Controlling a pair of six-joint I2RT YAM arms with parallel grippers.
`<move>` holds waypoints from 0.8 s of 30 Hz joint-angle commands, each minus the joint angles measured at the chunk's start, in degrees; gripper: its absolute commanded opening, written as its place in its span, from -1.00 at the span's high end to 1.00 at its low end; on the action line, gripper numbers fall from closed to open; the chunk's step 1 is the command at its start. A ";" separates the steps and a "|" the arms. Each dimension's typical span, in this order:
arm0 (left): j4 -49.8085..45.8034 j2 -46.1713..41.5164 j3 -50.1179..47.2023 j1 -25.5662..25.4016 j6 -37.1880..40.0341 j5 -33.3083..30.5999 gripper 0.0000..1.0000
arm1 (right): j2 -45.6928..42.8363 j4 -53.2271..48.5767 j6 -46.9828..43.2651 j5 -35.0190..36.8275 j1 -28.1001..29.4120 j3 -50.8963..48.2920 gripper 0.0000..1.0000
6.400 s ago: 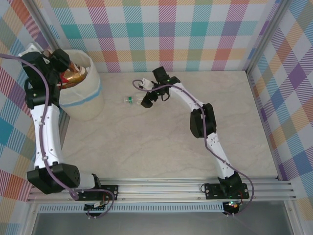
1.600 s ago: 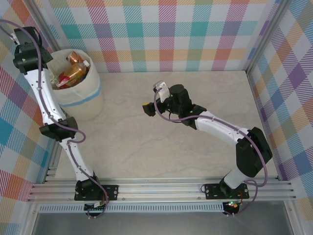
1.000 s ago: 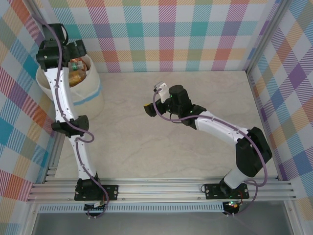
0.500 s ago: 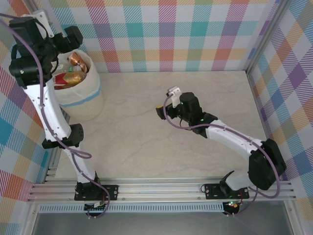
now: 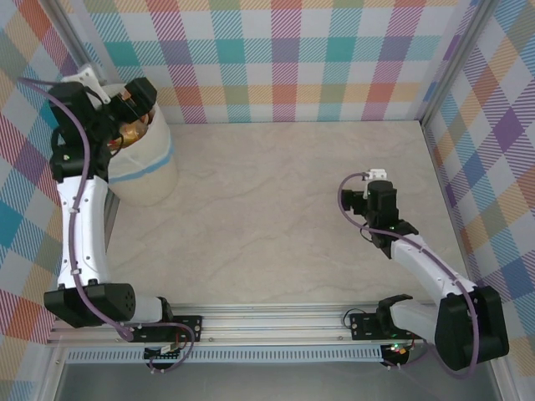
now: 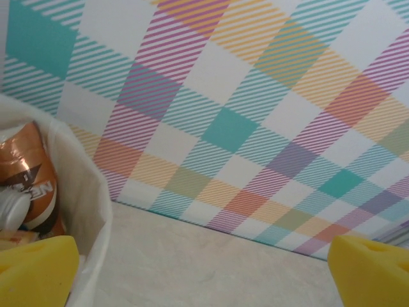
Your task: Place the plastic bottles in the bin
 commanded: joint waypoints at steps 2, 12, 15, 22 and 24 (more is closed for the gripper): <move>25.35 -11.17 -17.22 -0.66 -4.15 -9.67 -1.00 | 1.11 7.96 3.75 -2.50 -5.77 -4.43 -0.99; 34.17 -25.93 -54.70 -2.34 3.27 -14.02 -1.00 | 15.64 32.54 -5.21 -15.36 -9.43 -7.40 -0.99; 38.12 -27.50 -64.28 -2.86 5.77 -17.83 -1.00 | 19.32 39.76 -7.64 -18.34 -9.63 -8.56 -0.99; 49.03 -17.88 -74.14 -3.42 12.63 -20.75 -1.00 | 24.76 44.10 -4.15 -19.74 -12.81 -8.69 -0.99; 51.89 -13.32 -74.40 -4.35 14.85 -20.92 -1.00 | 24.80 44.55 -4.20 -19.69 -12.88 -8.77 -0.99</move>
